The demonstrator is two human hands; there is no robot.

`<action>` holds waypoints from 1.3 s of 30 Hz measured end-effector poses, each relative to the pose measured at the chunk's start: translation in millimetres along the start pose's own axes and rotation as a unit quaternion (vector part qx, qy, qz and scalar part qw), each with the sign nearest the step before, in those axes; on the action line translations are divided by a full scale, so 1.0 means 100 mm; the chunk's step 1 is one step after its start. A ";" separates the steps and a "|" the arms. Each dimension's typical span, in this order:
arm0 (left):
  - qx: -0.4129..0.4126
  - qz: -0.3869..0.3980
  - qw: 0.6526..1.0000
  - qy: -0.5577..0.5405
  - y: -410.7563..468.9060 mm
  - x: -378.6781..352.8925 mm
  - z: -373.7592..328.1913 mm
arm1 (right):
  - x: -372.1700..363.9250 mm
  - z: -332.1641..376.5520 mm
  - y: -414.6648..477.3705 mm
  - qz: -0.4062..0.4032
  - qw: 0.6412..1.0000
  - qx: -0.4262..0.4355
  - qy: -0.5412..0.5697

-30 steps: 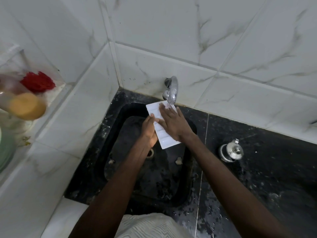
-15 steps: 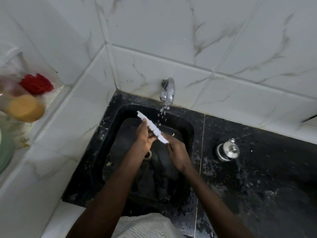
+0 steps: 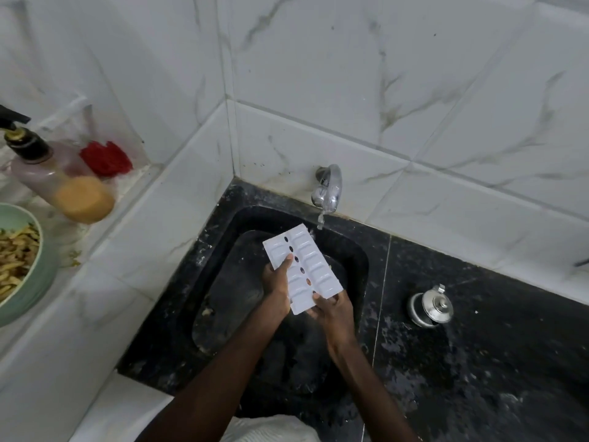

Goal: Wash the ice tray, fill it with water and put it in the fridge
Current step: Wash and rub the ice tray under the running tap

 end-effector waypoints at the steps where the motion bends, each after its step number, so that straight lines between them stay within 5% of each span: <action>1: -0.007 -0.014 1.000 0.005 0.00 0.03 -0.04 | 0.07 0.08 0.01 -0.014 0.998 0.029 -0.052; 4: -0.045 -0.022 0.999 -0.007 -0.01 0.05 -0.18 | 0.15 0.42 -0.01 -0.029 0.966 0.130 -0.221; 9: -0.088 -0.016 0.996 -0.020 -0.05 0.02 -0.36 | -0.09 0.75 -0.01 0.063 0.878 0.256 -0.398; 22: -0.114 0.041 0.993 0.000 -0.03 -0.11 -0.42 | -0.71 0.90 0.65 0.210 0.842 0.144 -0.476; 27: -0.128 0.069 0.989 0.011 -0.04 -0.22 -0.42 | -0.86 0.99 0.87 0.208 0.864 0.094 -0.449; 39: -0.089 0.044 0.995 0.011 0.13 -0.04 -0.27 | -0.43 0.66 0.70 0.216 0.851 0.060 -0.474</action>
Point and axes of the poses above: each hand's wrist, its own y-axis towards the middle knuckle, its own x-axis out of the back of the hand, z = x × y, the point moved 10 cm from there along y, towards the middle knuckle, and after that the axes turned 13 degrees about y, right-handed, at the moved point
